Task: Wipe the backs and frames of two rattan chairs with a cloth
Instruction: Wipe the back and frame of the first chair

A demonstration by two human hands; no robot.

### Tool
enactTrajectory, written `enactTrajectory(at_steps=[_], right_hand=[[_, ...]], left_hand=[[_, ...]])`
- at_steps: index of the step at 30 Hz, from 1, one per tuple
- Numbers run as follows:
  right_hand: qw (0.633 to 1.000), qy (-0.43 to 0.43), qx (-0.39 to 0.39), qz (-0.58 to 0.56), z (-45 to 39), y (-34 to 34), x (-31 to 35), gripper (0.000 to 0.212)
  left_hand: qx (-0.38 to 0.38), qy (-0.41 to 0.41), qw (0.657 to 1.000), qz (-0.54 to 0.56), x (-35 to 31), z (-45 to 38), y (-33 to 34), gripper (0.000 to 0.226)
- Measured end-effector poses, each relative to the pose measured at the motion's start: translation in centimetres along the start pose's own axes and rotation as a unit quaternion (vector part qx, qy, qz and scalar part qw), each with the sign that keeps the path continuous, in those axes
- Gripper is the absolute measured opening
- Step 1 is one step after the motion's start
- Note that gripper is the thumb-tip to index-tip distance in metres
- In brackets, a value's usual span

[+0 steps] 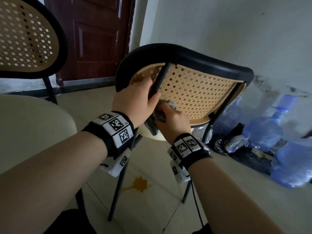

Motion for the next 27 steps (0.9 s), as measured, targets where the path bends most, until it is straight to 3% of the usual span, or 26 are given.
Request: enactTrajectory(at_steps=[4,9,16,23,27], right_hand=[[0.988,-0.006,-0.129,-0.084,-0.2,-2.2,0.4,0.025],[0.936,0.073,-0.276,-0.204,-2.0,-5.3,-0.7,0.023],[0.992,0.013,-0.095,-0.080,0.6,-0.9,-1.5,0.021],[0.987,0.112,-0.032,-0.108,1.2,0.4,-1.4,0.024],[0.991,0.009,0.027,-0.132,0.5,1.1,1.8,0.019]], left_hand=[[0.032,-0.003,0.999,-0.041,0.3,-0.1,0.6,0.029],[0.025,0.009,0.999,-0.045,0.3,0.1,0.4,0.028],[-0.005,0.027,0.998,-0.065,0.7,-0.1,1.1,0.027],[-0.028,0.033,0.995,-0.091,0.4,0.5,1.9,0.031],[-0.030,0.034,0.994,-0.098,0.4,0.6,1.9,0.032]])
Point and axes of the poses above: each hand's wrist, its own z-axis away from the middle knuckle, its own y-axis out of the palm, x = y × z, the point moved 1 cm from there along -z, towards the middle knuckle, and after that the axes turned 11 degrees about x, right-handed, at the moved point
